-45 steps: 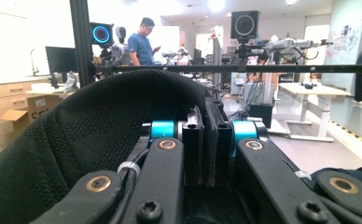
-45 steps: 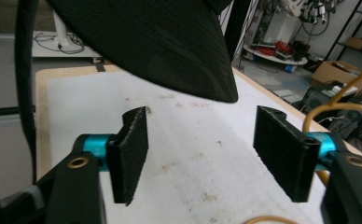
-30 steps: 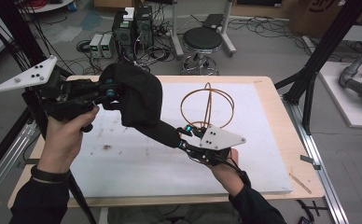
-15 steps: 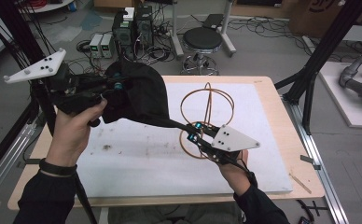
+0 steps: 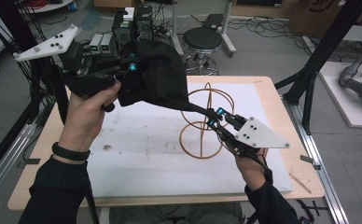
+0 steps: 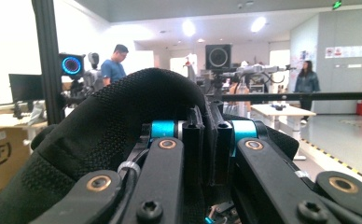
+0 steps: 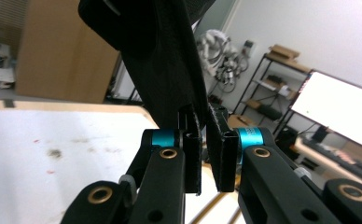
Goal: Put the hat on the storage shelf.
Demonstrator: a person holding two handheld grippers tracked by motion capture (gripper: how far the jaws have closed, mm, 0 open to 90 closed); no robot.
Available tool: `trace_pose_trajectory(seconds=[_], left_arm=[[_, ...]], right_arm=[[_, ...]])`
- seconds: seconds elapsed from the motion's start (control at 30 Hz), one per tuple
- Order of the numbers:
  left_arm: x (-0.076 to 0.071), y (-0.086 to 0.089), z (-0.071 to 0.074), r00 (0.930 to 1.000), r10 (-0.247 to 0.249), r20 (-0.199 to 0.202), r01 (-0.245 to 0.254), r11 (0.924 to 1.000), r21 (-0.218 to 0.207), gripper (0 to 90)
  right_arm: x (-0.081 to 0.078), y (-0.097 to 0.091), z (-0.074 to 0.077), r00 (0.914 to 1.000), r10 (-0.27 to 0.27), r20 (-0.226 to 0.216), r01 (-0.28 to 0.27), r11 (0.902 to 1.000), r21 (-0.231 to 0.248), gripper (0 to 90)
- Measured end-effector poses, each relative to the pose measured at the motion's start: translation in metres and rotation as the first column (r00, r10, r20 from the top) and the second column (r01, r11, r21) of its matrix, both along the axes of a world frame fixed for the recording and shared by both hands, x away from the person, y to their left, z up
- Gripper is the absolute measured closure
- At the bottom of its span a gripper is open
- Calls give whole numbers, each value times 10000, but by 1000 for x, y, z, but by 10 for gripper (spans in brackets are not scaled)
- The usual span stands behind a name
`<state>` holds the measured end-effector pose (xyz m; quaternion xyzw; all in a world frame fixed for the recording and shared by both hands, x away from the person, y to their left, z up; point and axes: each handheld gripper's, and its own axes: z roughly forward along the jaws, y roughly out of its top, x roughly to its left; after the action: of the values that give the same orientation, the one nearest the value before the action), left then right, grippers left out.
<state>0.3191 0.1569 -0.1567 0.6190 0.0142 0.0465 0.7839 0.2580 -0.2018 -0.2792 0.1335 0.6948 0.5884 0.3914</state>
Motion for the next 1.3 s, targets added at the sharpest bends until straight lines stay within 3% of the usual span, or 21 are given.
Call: trace_pose_trajectory(seconds=[0.33,0.57,0.77,0.97,1.07,1.3], left_arm=[[10,-21,8,9995,-297,50,298,9995,-76,867],[18,-32,11,9991,-425,44,425,9991,-21,868],[27,-41,8,9992,-372,139,370,9992,148,868],[34,-47,-1,9997,-177,157,172,9993,324,868],[38,-50,-7,10000,-62,76,59,9989,457,868],[45,-58,-16,9998,196,49,-199,9968,769,868]], right_arm=[[-1,-24,13,9967,-619,519,611,9980,171,853],[1,-34,19,9876,-1145,1077,1145,9934,58,853],[6,-42,23,9684,-1760,1766,1835,9827,-266,853],[10,-48,21,9406,-2350,2449,2598,9629,-738,854],[13,-51,17,9225,-2644,2811,2987,9504,-862,854],[20,-60,10,9114,-3022,2794,3398,9355,-965,852]])
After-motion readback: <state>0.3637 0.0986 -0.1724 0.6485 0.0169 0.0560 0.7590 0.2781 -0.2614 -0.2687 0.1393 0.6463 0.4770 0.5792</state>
